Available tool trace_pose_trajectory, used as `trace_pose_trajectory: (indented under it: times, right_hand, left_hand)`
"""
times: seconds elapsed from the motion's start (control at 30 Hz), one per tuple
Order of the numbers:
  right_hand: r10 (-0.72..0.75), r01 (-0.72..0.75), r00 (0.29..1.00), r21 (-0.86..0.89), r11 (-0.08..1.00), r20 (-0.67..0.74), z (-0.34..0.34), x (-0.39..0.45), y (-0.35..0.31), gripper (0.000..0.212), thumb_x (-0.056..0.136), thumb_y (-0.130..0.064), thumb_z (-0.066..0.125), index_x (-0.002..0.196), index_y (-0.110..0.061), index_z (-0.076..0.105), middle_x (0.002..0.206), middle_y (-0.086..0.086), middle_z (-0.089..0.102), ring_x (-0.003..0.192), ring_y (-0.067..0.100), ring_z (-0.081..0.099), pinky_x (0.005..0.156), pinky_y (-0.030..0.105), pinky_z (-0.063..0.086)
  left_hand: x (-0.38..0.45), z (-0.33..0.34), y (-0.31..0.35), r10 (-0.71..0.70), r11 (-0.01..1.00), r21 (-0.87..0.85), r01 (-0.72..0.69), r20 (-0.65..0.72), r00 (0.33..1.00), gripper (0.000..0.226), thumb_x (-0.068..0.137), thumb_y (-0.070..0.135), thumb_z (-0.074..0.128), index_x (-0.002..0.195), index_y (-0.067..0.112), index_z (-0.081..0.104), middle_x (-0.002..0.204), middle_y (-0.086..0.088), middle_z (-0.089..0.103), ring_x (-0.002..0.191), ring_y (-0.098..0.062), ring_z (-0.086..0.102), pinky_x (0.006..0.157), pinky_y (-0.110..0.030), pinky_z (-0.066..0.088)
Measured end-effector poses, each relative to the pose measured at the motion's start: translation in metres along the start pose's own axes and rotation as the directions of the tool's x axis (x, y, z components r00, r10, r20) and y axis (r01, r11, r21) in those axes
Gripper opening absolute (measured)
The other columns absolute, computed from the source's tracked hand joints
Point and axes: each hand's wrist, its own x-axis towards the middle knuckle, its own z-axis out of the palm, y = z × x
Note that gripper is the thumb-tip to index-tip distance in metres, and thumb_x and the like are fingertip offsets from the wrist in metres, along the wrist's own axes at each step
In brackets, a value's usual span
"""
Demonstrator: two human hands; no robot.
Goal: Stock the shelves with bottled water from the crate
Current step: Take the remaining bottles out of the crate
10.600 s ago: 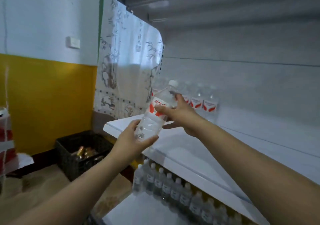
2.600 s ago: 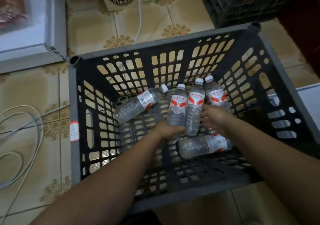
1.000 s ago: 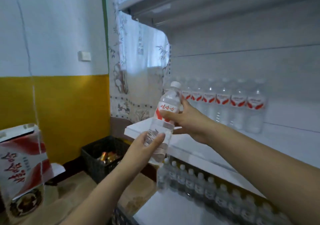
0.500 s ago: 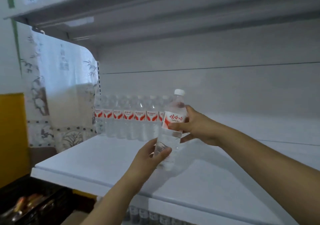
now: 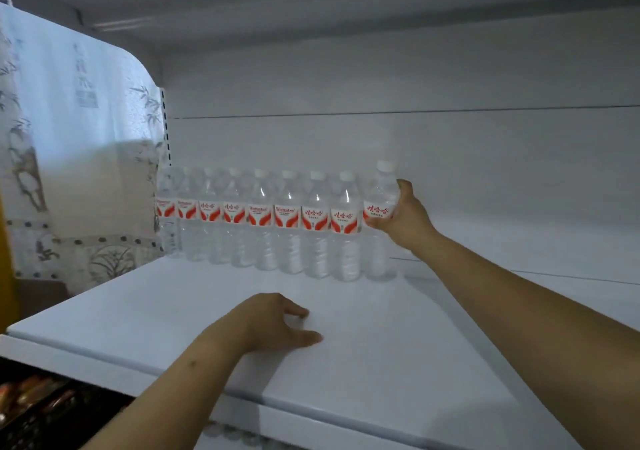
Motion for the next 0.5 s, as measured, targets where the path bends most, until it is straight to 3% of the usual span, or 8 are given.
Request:
trace_pose_trajectory:
  times: [0.1, 0.2, 0.37, 0.5]
  right_hand:
    - [0.015, -0.015, 1.000, -0.056, 0.998, -0.003, 0.020, -0.001, 0.019, 0.091, 0.073, -0.024, 0.085, 0.146, -0.024, 0.031, 0.124, 0.007, 0.039, 0.101, 0.020, 0.054, 0.094, 0.027, 0.043]
    - [-0.006, 0.002, 0.997, -0.056, 0.998, -0.079, 0.028, 0.004, 0.039, 0.089, 0.068, -0.036, 0.085, 0.142, -0.027, 0.036, 0.119, 0.011, 0.055, 0.099, 0.025, 0.062, 0.095, 0.040, 0.053]
    - [0.012, -0.025, 0.996, -0.155, 0.988, -0.085, 0.029, 0.002, 0.035, 0.087, 0.073, -0.034, 0.083, 0.143, -0.022, 0.034, 0.118, 0.012, 0.059, 0.100, 0.026, 0.064, 0.087, 0.041, 0.056]
    - [0.055, -0.133, 0.968, -0.314, 0.940, -0.246, 0.039, -0.030, 0.009, 0.088, 0.089, -0.035, 0.068, 0.155, -0.014, 0.013, 0.149, 0.016, 0.028, 0.127, 0.035, 0.044, 0.099, 0.044, 0.048]
  left_hand:
    - [0.003, 0.000, 0.000, -0.006, 1.000, 0.009, 0.006, 0.012, 1.000, 0.075, 0.071, 0.080, 0.058, 0.137, 0.044, 0.050, 0.150, 0.011, 0.041, 0.138, -0.016, 0.038, 0.115, -0.039, 0.027]
    - [0.005, 0.000, 0.001, -0.015, 1.000, 0.020, 0.014, 0.024, 1.000, 0.075, 0.071, 0.080, 0.058, 0.137, 0.044, 0.050, 0.150, 0.010, 0.040, 0.138, -0.018, 0.038, 0.114, -0.040, 0.028]
    - [0.005, -0.002, 0.002, -0.021, 0.999, 0.025, 0.020, 0.039, 0.999, 0.075, 0.072, 0.077, 0.060, 0.137, 0.042, 0.051, 0.149, 0.008, 0.041, 0.137, -0.018, 0.038, 0.113, -0.039, 0.029]
    - [0.002, -0.001, 0.001, -0.021, 1.000, -0.007, 0.021, 0.061, 0.998, 0.078, 0.071, 0.077, 0.060, 0.140, 0.042, 0.047, 0.152, 0.008, 0.038, 0.139, -0.018, 0.036, 0.115, -0.040, 0.027]
